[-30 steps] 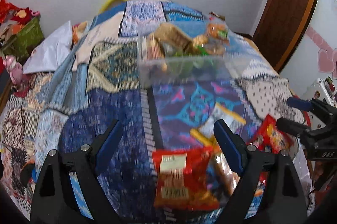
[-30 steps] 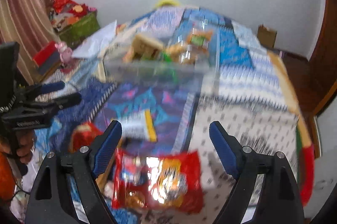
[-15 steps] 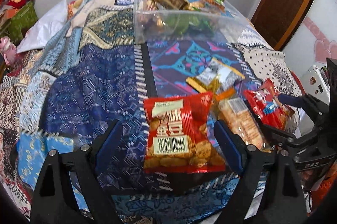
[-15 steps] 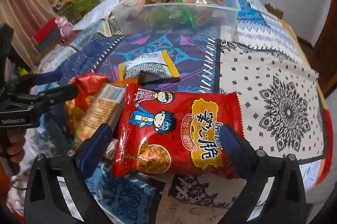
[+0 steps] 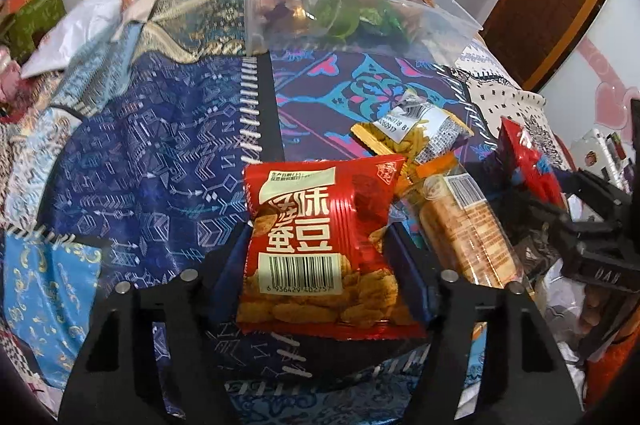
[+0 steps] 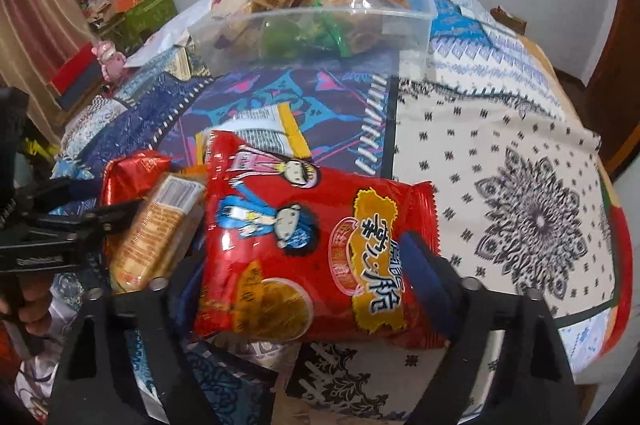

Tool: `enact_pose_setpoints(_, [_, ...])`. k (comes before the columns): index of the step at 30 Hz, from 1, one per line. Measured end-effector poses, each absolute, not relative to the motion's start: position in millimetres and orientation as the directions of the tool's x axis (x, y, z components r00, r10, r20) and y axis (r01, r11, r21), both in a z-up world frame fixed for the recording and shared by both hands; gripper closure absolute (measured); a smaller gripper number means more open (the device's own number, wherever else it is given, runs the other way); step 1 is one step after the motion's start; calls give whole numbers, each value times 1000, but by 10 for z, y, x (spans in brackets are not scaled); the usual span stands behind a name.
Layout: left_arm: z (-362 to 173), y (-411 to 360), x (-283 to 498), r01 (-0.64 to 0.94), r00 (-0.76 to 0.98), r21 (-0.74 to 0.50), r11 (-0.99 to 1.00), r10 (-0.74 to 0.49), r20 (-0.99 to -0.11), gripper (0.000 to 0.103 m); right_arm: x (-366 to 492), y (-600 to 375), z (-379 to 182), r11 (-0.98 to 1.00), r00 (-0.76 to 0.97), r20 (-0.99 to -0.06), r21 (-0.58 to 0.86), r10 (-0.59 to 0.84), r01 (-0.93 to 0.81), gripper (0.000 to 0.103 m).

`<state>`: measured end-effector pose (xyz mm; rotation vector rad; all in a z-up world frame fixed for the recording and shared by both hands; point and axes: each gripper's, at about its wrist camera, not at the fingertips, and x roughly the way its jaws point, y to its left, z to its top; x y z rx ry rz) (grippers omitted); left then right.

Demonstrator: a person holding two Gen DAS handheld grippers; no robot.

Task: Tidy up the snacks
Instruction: 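Grasp a red peanut bag with the left gripper while the right grasps a red chip bag, then carry both red bags over the box and lower them in with both grippers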

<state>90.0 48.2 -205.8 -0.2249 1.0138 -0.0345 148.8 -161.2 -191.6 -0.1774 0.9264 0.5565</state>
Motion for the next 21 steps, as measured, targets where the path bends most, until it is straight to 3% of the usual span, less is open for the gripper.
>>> enact_pose_setpoints(8, [-1959,542,892,-81,555,-198,977,-121,-823,41,1533,-1682,-1769,836,465,-762,177,451,-519,40])
enact_pose_setpoints(9, [-1927,558,893,-82,563,-198,977,-118,-818,41,1529,-1681,-1731,835,473,-754,178,456,-521,44])
enact_pose_setpoints(10, [-1888,571,898,-82,573,-198,977,-116,-811,41,1532,-1664,-1696,829,473,-749,179,464,-530,60])
enact_pose_setpoints(14, [-1726,600,927,-79,612,-184,980,-98,-785,41,1596,-1630,-1551,823,491,-727,180,480,-538,69])
enact_pose_setpoints(21, [-1436,630,1029,-73,674,-184,980,-87,-734,41,1715,-1569,-1406,816,514,-698,177,498,-550,76])
